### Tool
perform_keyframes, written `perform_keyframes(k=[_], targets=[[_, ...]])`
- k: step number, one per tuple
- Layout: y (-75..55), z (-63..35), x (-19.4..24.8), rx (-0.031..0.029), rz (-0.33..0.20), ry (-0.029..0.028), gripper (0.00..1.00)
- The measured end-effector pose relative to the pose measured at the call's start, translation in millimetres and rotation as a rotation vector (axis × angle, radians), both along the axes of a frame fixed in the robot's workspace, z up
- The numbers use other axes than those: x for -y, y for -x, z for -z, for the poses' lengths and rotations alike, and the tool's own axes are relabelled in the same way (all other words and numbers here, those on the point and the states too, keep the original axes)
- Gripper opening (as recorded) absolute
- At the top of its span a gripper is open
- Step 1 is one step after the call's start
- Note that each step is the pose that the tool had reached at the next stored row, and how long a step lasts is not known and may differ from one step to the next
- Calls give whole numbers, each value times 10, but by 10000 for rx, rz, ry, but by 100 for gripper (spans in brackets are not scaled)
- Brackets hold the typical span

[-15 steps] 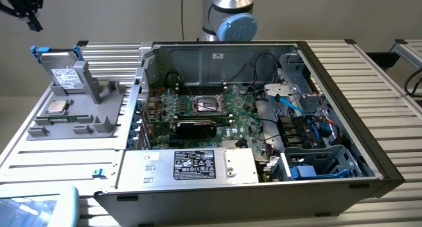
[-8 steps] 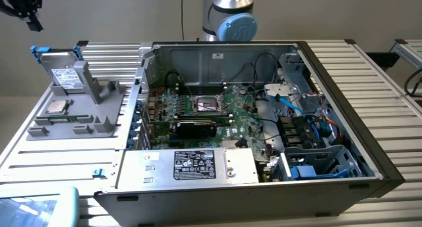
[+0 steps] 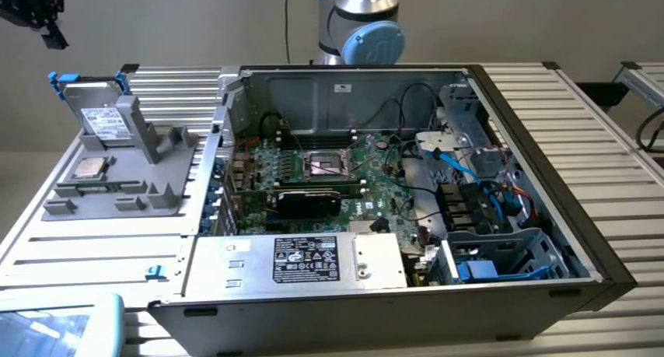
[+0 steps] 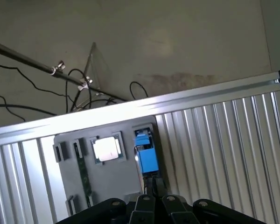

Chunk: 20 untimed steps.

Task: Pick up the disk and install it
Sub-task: 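Pick up the disk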

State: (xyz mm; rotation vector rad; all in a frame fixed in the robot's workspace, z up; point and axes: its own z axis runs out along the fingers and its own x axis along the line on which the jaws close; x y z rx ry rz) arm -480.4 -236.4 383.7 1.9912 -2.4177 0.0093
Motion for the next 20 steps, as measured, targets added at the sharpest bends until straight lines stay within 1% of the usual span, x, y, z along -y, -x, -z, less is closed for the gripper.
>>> perform_keyframes(k=[2,4,11,17,20], targets=[[1,0,-1,0,-339,0,11],[1,0,-1,-4,-491,0,11],[0,0,-2,-5,-501,0,11],[1,6,-1,-6,-788,-18,11],[1,7,-1,-5,-797,-18,11]])
